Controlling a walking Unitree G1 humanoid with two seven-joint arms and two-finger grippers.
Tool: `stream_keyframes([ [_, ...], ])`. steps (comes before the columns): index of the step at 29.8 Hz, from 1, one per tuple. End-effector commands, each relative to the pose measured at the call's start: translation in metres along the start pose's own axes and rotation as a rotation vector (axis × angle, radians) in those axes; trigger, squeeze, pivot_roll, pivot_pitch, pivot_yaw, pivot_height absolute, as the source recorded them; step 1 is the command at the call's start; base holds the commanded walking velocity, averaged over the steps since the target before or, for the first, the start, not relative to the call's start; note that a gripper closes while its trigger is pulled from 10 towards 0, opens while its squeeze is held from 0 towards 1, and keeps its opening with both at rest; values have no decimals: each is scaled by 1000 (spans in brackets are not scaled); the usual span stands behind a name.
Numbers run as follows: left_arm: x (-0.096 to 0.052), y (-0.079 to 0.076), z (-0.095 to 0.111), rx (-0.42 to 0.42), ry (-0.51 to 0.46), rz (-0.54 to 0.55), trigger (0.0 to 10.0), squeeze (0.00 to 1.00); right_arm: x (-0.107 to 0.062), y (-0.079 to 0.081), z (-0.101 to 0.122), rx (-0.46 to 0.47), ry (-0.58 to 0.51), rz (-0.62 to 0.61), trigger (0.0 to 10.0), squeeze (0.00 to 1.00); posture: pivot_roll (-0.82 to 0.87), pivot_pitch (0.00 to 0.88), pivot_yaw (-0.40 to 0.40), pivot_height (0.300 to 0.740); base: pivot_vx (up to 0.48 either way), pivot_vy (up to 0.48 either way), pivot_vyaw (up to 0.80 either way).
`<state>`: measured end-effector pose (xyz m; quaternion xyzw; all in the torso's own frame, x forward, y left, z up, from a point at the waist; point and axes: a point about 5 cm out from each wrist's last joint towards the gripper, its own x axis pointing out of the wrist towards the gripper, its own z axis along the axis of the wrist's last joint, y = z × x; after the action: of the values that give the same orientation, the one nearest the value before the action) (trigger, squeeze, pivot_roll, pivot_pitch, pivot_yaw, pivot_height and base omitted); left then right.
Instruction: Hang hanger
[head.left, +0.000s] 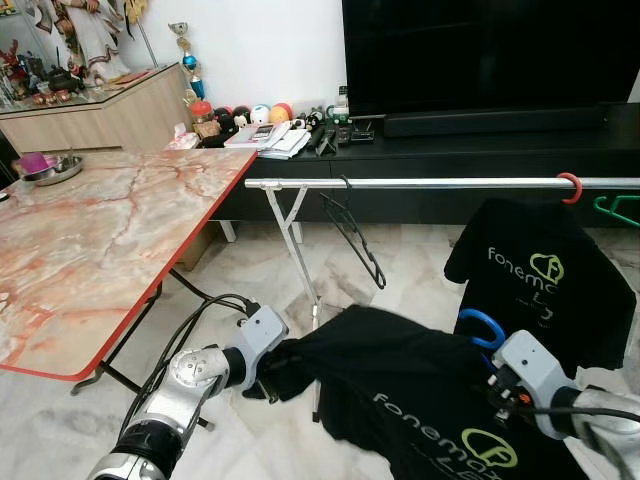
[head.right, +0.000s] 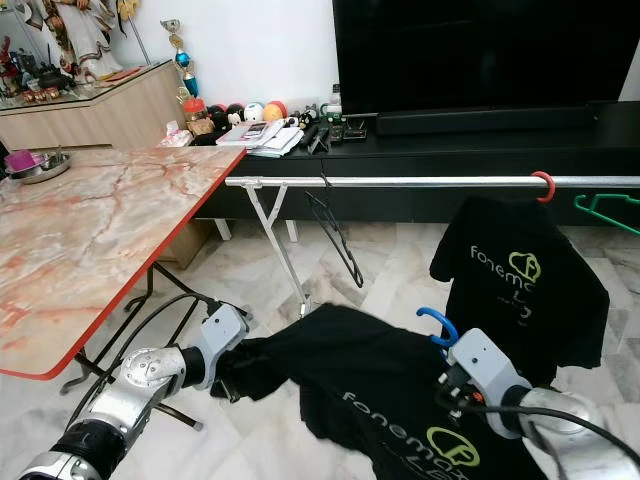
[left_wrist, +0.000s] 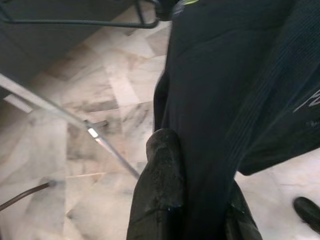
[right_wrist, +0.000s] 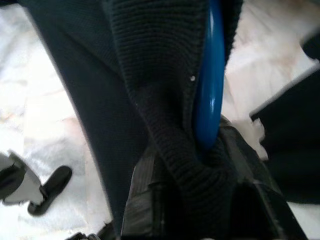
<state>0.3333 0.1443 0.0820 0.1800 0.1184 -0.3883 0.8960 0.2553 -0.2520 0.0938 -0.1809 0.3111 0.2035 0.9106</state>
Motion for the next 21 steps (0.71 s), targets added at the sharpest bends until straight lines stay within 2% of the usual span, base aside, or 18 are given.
stream_keyframes([
  [1, -17, 19, -15, -16, 74, 101, 0, 0, -12, -30, -11, 94, 38, -201, 10000, 0, 3, 0, 121, 740, 0, 0, 0],
  [3, -19, 20, -19, -24, 106, 120, 0, 0, -11, -37, -15, 155, 29, -294, 10000, 0, 0, 0, 120, 740, 0, 0, 0],
  [4, -19, 18, -23, -22, 129, 104, 0, 0, -10, -39, -14, 193, 3, -335, 10000, 0, 0, 0, 120, 740, 0, 0, 0],
  [5, -19, 10, -27, -18, 155, 35, 0, 0, -7, -40, -7, 285, -74, -371, 10000, 0, 5, 0, 117, 740, 0, 0, 0],
  [6, -19, 10, -27, -18, 155, 35, 0, 0, -7, -40, -7, 285, -74, -371, 10000, 0, 5, 0, 117, 740, 0, 0, 0],
  [7, -17, -2, -29, -23, 163, -58, 0, 0, -4, -41, 0, 381, -156, -390, 10000, 0, 4, 0, 117, 740, 0, 0, 0],
  [8, -16, -8, -29, -18, 161, -104, 0, 0, -3, -42, 5, 425, -195, -405, 10000, 0, 4, 0, 117, 740, 0, 0, 0],
  [9, -15, -18, -28, -13, 160, -188, 0, 0, -1, -42, 18, 507, -295, -418, 10000, 0, 2, 0, 117, 740, 0, 0, 0],
  [10, -15, -18, -28, -13, 160, -188, 0, 0, -1, -42, 18, 507, -295, -418, 10000, 0, 2, 0, 117, 740, 0, 0, 0],
  [12, -15, -25, -28, -5, 163, -245, 0, 0, 1, -42, 26, 575, -359, -415, 10000, 0, 4, 0, 115, 740, 0, 0, 0],
  [13, -17, -34, -27, 9, 166, -327, 0, 0, 2, -41, 29, 596, -378, -408, 10000, 0, 4, 0, 115, 740, 0, 0, 0],
  [14, -21, -52, -22, 24, 158, -487, 0, 0, 6, -39, 34, 611, -392, -403, 10000, 0, 4, 0, 115, 740, 0, 0, 0],
  [16, -24, -70, -13, 19, 125, -619, 0, 0, 10, -38, 36, 610, -387, -404, 10000, 0, 10, 0, 109, 740, 0, 0, 0],
  [18, -24, -75, -9, 22, 119, -652, 0, 0, 13, -36, 36, 611, -384, -391, 10000, 0, 12, 0, 108, 740, 0, 0, 0],
  [21, -20, -92, 1, 28, 72, -716, 0, 0, 19, -28, 38, 563, -359, -352, 10000, 0, 9, 0, 105, 740, 0, 0, 0],
])
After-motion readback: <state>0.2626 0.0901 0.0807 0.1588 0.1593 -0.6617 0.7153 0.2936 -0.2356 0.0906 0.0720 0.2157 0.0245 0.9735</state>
